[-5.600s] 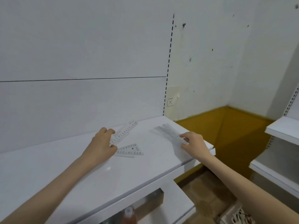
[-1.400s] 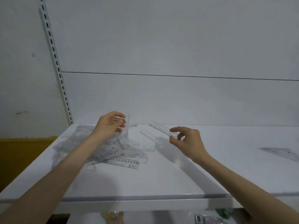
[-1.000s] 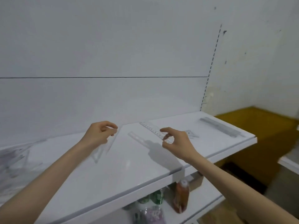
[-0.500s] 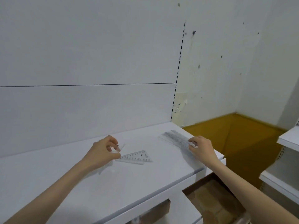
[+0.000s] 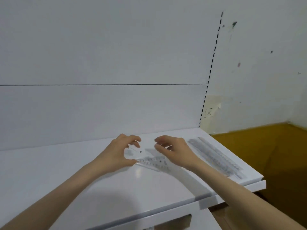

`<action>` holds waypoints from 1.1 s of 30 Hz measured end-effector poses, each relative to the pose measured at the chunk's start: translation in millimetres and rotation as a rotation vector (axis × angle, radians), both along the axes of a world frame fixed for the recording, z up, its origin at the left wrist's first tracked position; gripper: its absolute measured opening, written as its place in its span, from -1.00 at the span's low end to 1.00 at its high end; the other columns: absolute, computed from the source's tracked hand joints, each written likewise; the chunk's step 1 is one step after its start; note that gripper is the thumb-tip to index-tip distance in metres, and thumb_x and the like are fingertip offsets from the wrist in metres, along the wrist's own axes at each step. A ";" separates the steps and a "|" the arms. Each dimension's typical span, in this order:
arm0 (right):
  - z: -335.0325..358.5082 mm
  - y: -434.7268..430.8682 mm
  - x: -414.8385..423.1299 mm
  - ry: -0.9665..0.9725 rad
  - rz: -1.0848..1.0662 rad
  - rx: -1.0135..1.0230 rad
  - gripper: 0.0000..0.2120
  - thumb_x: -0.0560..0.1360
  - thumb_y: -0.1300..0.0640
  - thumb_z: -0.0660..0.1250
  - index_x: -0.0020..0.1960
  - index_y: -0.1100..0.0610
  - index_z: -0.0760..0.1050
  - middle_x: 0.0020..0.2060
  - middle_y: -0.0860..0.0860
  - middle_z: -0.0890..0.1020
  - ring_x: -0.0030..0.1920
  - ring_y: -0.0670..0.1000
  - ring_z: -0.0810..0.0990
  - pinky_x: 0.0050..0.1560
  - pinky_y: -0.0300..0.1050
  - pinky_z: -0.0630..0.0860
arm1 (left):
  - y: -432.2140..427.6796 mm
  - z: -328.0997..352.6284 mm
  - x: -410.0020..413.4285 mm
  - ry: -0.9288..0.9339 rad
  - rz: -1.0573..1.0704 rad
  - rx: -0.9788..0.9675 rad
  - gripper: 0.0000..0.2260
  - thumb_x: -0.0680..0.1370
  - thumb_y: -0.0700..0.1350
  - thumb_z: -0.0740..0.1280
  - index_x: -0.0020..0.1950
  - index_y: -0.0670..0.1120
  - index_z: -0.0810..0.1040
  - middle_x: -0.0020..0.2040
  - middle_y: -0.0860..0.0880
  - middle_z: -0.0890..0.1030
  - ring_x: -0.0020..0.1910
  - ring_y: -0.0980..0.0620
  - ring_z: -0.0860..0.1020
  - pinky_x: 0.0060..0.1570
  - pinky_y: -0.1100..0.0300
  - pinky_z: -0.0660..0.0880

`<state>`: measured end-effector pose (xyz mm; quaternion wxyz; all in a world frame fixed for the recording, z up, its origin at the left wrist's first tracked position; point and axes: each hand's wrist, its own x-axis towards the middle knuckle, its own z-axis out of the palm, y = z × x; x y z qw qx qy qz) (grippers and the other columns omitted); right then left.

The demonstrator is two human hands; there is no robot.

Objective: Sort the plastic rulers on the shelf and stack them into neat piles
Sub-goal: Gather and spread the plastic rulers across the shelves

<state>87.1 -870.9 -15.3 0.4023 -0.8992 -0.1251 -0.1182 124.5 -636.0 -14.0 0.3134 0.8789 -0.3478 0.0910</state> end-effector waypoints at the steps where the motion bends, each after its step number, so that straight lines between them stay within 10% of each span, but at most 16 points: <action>1: 1.6 20.0 2.2 0.044 0.078 0.048 -0.74 0.52 0.00 0.35 0.17 0.05 0.56 -0.02 -0.09 0.66 -0.06 -0.19 0.62 0.05 -0.25 0.54 | 7.7 1.1 -4.2 -0.007 0.019 -0.002 -0.46 0.35 -0.14 0.50 0.17 0.26 0.36 0.05 0.30 0.54 0.11 0.26 0.37 0.02 0.50 0.31; 14: -15.6 217.2 21.1 0.146 0.586 0.148 -0.86 0.50 0.32 0.33 0.00 0.14 0.59 -0.30 0.02 0.62 -0.39 -0.17 0.55 -0.26 -0.30 0.52 | 192.9 -17.1 -90.7 0.098 0.531 0.152 -0.41 0.42 0.06 0.45 0.28 0.35 0.17 0.18 0.25 0.32 0.06 0.29 0.43 -0.04 0.42 0.37; 21: -42.1 290.1 28.6 0.171 0.436 0.057 -0.75 0.49 0.31 0.16 -0.02 0.12 0.58 -0.29 0.11 0.60 -0.35 0.02 0.50 -0.30 -0.10 0.49 | 275.3 -26.4 -144.8 0.019 0.746 0.111 -0.53 0.47 -0.10 0.41 0.26 0.19 0.29 0.19 0.30 0.31 0.23 0.20 0.30 0.21 0.26 0.35; 29: -45.1 313.4 37.9 -0.135 0.203 -0.461 -0.74 0.43 0.09 0.31 0.09 -0.01 0.60 0.11 -0.03 0.60 0.13 0.05 0.49 0.06 -0.12 0.37 | 369.1 -31.6 -188.7 0.016 0.924 0.140 -0.75 0.47 -0.07 0.40 0.12 0.14 0.49 0.18 0.19 0.42 0.19 0.19 0.34 0.20 0.18 0.40; 33: -34.0 341.5 33.4 -0.208 0.242 -0.366 -0.72 0.39 0.14 0.37 0.11 0.02 0.59 0.16 -0.04 0.58 0.17 0.05 0.44 0.10 -0.14 0.34 | 424.7 -25.1 -192.0 -0.010 0.984 0.130 -0.79 0.46 -0.14 0.41 0.04 0.10 0.53 0.14 0.11 0.51 0.18 0.10 0.41 0.19 0.10 0.42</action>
